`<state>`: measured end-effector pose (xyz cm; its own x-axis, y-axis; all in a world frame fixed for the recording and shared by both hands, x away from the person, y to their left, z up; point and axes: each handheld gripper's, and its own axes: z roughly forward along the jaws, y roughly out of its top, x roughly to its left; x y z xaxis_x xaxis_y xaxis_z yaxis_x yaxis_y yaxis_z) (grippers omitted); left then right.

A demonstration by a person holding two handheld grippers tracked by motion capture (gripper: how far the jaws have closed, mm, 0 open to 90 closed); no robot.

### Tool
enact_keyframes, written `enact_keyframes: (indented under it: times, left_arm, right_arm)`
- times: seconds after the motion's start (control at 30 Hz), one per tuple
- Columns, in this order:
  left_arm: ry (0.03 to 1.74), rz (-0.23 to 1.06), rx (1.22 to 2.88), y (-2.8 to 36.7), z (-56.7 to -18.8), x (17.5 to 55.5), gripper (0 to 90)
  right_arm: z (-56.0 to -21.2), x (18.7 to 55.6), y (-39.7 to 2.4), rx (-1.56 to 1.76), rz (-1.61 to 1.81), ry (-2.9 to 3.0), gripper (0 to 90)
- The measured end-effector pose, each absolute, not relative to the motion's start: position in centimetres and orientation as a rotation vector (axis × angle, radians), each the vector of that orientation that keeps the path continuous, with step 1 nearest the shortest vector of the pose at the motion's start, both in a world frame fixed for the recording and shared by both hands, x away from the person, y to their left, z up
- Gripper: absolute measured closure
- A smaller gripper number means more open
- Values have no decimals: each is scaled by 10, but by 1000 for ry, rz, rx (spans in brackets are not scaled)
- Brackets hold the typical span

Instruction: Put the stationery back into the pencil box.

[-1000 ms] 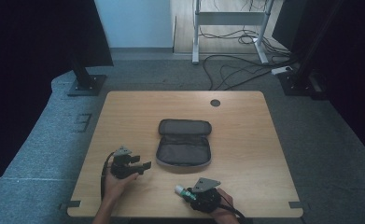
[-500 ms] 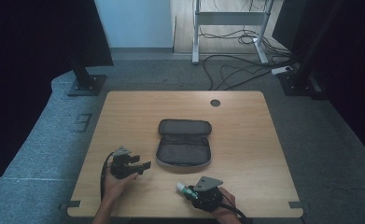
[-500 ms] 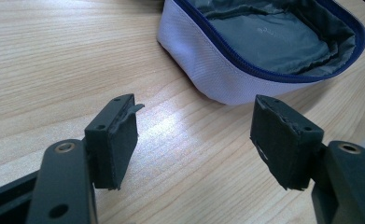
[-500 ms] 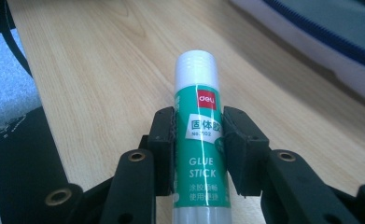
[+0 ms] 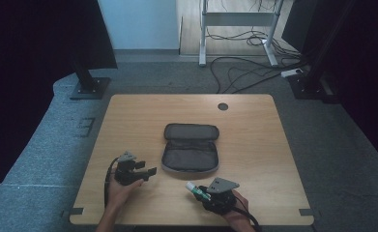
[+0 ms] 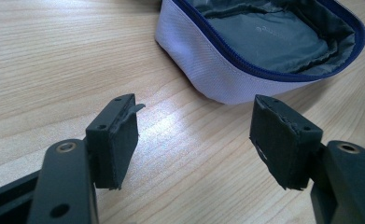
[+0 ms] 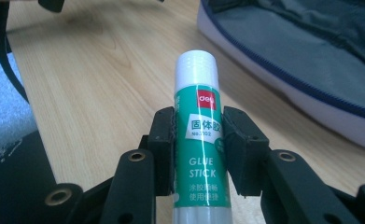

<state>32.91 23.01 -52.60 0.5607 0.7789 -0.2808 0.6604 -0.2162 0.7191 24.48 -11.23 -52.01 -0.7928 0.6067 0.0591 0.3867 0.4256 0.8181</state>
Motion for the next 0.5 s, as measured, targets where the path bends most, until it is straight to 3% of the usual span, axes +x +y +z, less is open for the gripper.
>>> enact_keyframes:
  times: [0.5]
  left_arm:
    - [1162,177,1942,232,-526,330,327]
  right_arm:
    - [-504,255,-124,893,1349,2360,650]
